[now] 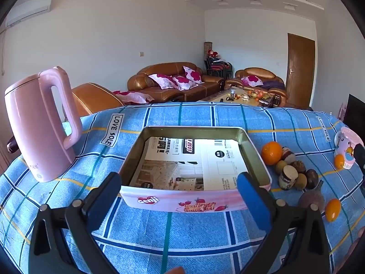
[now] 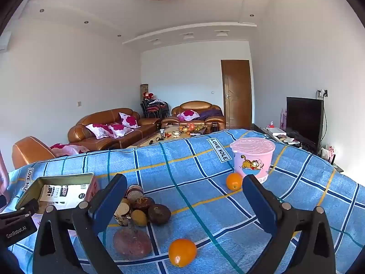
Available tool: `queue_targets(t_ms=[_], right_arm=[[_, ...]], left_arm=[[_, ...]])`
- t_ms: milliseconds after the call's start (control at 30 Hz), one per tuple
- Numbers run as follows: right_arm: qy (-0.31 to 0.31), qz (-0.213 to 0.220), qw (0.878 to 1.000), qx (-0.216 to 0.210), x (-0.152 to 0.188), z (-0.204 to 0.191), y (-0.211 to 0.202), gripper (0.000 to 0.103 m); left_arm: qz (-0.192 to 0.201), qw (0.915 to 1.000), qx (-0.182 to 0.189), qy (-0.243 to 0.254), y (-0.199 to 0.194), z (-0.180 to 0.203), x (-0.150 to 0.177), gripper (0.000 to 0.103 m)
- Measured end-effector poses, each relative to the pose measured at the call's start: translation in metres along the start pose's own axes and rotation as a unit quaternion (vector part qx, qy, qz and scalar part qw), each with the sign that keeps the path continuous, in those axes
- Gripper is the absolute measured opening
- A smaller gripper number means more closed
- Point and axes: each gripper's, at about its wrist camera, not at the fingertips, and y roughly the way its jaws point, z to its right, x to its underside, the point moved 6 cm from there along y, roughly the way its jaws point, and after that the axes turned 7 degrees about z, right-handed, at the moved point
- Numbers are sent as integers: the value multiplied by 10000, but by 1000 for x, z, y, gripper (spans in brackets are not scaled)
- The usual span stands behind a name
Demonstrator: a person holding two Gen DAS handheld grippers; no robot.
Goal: Organize fruits
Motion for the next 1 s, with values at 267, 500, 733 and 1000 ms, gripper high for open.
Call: queue_targets(t_ms=[267,500,733,1000], right_arm=[[26,-52,10000,11,1,0,1,102],[38,-107,9999,13,3,1,4,102],[35,-122,9999,11,3,1,4,102],[41,-131,9999,6,3,1,4,102]], left_arm=[[-76,9999,109,68,3,2,-2,103],[-57,9999,110,114,4,4,2,103],[-46,9998,88,146,3,6,3,103],[-38,9998,94,167,2,6,3,103]])
